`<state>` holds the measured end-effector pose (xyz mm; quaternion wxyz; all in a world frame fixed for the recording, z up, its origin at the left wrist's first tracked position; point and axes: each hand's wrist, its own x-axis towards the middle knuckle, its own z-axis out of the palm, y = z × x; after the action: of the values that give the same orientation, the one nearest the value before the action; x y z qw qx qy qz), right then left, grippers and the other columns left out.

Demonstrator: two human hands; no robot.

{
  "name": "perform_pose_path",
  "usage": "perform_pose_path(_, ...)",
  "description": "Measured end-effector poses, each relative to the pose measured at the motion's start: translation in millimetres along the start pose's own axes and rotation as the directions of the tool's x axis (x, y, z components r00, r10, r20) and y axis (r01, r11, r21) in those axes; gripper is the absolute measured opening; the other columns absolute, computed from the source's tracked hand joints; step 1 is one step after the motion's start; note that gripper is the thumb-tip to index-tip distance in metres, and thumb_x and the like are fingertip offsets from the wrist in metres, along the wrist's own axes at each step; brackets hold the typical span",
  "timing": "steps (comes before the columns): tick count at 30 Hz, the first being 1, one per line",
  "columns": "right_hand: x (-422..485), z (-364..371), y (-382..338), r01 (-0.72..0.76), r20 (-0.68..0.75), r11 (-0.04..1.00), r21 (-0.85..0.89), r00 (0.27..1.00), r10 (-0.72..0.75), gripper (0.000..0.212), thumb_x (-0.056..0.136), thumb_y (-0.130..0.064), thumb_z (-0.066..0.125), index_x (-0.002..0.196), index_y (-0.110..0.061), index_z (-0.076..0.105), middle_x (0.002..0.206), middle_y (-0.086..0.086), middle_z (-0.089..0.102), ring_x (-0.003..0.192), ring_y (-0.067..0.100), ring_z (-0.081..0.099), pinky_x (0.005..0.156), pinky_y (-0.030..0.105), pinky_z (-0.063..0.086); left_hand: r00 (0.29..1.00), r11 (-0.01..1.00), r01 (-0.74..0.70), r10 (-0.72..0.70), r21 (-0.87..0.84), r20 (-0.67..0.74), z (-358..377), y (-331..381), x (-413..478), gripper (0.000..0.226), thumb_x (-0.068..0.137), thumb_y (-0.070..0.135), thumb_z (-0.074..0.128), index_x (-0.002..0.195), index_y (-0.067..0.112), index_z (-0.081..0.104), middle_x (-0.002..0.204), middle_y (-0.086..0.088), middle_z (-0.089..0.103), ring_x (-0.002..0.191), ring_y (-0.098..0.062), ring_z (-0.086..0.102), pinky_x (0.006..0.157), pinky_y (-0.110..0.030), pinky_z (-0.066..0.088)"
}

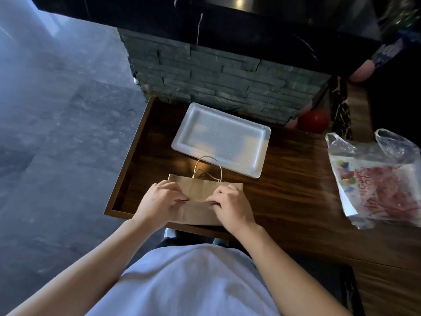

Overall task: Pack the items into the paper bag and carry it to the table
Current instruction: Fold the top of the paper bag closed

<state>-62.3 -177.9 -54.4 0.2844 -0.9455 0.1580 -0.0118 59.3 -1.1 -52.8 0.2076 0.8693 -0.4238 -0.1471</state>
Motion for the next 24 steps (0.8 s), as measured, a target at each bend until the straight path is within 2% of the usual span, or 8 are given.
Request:
perform_pose_path(3, 1, -8, 26, -0.128, 0.026, 0.991, 0.039, 0.992, 0.127, 0.018, 0.072, -0.026, 0.079, 0.091, -0.027, 0.080, 0.088, -0.010, 0.066, 0.089, 0.015, 0.051, 0.082, 0.030, 0.048, 0.989, 0.986, 0.141, -0.144, -0.085, -0.041, -7, -29, -8, 0.013, 0.078, 0.021, 0.079, 0.090, 0.027, 0.082, 0.089, 0.012, 0.069, 0.078, -0.006, 0.059, 0.069, -0.026, 0.056)
perform_pose_path(6, -11, -10, 46, -0.242, 0.026, 0.956, 0.163, 0.970, 0.241, 0.024, 0.070, -0.021, 0.083, 0.092, -0.030, 0.080, 0.104, -0.013, 0.053, 0.097, 0.010, 0.041, 0.092, 0.020, 0.040, 0.958, 0.938, 0.270, -0.284, -0.217, -0.038, -9, -48, -14, 0.012, 0.077, 0.020, 0.079, 0.083, 0.029, 0.081, 0.088, 0.012, 0.063, 0.070, -0.005, 0.062, 0.061, -0.017, 0.054)
perform_pose_path(9, -22, -11, 58, -0.401, 0.034, 0.861, 0.312, 0.911, 0.412, 0.025, 0.073, -0.012, 0.081, 0.092, -0.028, 0.080, 0.133, -0.006, 0.047, 0.119, 0.013, 0.040, 0.103, 0.027, 0.037, 0.927, 0.906, 0.361, -0.375, -0.222, -0.023, -3, -56, -15, 0.024, 0.082, 0.007, 0.074, 0.080, 0.030, 0.077, 0.102, 0.009, 0.060, 0.073, -0.004, 0.062, 0.059, -0.009, 0.046)
perform_pose_path(13, -31, -14, 62, -0.479, 0.085, 0.779, 0.404, 0.868, 0.490, 0.022, 0.077, -0.014, 0.078, 0.096, -0.026, 0.079, 0.141, -0.001, 0.048, 0.132, 0.016, 0.040, 0.105, 0.027, 0.035, 0.867, 0.820, 0.426, -0.490, -0.382, -0.084, 4, -48, -14, 0.036, 0.084, -0.007, 0.062, 0.085, 0.029, 0.064, 0.105, 0.004, 0.058, 0.087, -0.014, 0.065, 0.059, -0.013, 0.049)
perform_pose_path(16, -30, -12, 53, -0.439, 0.023, 0.822, 0.362, 0.886, 0.463, 0.019, 0.075, -0.016, 0.080, 0.092, -0.026, 0.080, 0.137, 0.000, 0.051, 0.128, 0.018, 0.042, 0.103, 0.031, 0.038, 0.911, 0.907, 0.229, -0.327, -0.353, -0.250, 4, -36, -18, 0.018, 0.083, 0.013, 0.071, 0.093, 0.028, 0.068, 0.110, 0.008, 0.057, 0.101, -0.014, 0.055, 0.078, -0.018, 0.046)
perform_pose_path(18, -25, -12, 48, -0.396, -0.053, 0.875, 0.277, 0.903, 0.425, 0.017, 0.071, -0.019, 0.083, 0.087, -0.025, 0.081, 0.133, -0.001, 0.053, 0.123, 0.019, 0.041, 0.099, 0.028, 0.038, 0.965, 0.970, 0.109, -0.156, -0.220, -0.211, 9, -33, -19, 0.019, 0.077, 0.025, 0.079, 0.096, 0.030, 0.077, 0.119, 0.007, 0.059, 0.111, -0.016, 0.044, 0.090, -0.030, 0.043)
perform_pose_path(21, -19, -13, 43, -0.325, -0.146, 0.939, 0.113, 0.929, 0.339, 0.016, 0.065, -0.024, 0.086, 0.080, -0.028, 0.081, 0.122, -0.003, 0.060, 0.115, 0.023, 0.043, 0.097, 0.037, 0.038, 0.983, 0.973, 0.121, -0.145, -0.195, -0.111, 15, -36, -13, 0.024, 0.073, 0.021, 0.083, 0.094, 0.032, 0.081, 0.122, 0.004, 0.062, 0.110, -0.023, 0.044, 0.090, -0.045, 0.049)
perform_pose_path(24, -17, -13, 37, -0.251, -0.184, 0.967, -0.037, 0.953, 0.240, 0.017, 0.063, -0.029, 0.086, 0.080, -0.031, 0.081, 0.095, -0.011, 0.068, 0.096, 0.021, 0.051, 0.077, 0.032, 0.033, 0.983, 0.955, 0.146, -0.169, -0.258, -0.068, 15, -43, -7, 0.021, 0.073, 0.019, 0.083, 0.091, 0.028, 0.081, 0.111, 0.003, 0.065, 0.099, -0.022, 0.051, 0.080, -0.045, 0.056)
